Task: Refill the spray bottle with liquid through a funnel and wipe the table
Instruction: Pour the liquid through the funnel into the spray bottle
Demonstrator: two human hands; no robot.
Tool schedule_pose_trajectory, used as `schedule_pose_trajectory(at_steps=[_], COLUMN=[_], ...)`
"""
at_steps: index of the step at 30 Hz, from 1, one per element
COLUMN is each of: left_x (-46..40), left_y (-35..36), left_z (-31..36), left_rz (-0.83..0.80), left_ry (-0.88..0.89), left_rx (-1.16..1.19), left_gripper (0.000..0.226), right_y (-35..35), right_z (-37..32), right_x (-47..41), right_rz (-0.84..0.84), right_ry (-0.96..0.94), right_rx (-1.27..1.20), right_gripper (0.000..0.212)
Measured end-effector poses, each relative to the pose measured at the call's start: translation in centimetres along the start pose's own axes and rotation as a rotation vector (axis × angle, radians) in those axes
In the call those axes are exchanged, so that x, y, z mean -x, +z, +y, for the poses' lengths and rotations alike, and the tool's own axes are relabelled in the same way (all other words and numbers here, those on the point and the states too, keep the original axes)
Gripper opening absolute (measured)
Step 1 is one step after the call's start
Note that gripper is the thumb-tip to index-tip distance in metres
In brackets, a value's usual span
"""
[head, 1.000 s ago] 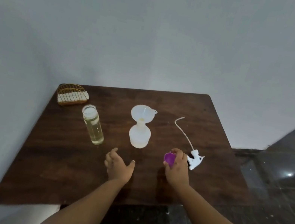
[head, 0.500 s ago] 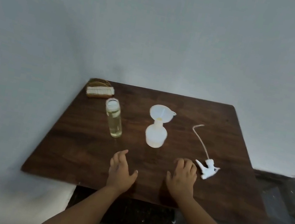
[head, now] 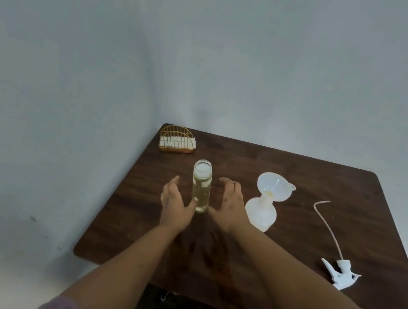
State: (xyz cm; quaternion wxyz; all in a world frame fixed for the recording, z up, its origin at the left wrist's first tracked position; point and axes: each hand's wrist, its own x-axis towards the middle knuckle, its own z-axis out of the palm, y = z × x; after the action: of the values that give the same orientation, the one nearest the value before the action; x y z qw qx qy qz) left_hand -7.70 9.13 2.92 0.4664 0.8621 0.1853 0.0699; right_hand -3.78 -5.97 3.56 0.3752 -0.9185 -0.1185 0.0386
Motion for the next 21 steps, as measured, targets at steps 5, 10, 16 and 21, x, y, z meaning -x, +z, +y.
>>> schedule_pose_trajectory(at_steps=[5, 10, 16, 21], left_x=[-4.5, -7.9, -8.7, -8.0], left_y=[-0.7, 0.2, 1.2, 1.7], left_z=[-0.3, -0.3, 0.5, 1.1], left_rz=[-0.095, -0.259, -0.312, -0.342], left_ry=[0.082, 0.143, 0.275, 0.335], left_rx=[0.053, 0.099, 0.139, 0.141], left_gripper=[0.086, 0.086, 0.048, 0.039], right_y=[1.2, 2.8, 4.3, 3.3], right_z=[-0.9, -0.5, -0.9, -1.0], right_x=[-4.6, -6.7, -6.8, -5.4], right_rz=[-0.063, -0.144, -0.108, -0.045], right_ry=[0.179, 0.203, 0.191, 0.231], right_rx=[-0.174, -0.281, -0.224, -0.238], right_gripper=[0.107, 0.097, 0.048, 0.033])
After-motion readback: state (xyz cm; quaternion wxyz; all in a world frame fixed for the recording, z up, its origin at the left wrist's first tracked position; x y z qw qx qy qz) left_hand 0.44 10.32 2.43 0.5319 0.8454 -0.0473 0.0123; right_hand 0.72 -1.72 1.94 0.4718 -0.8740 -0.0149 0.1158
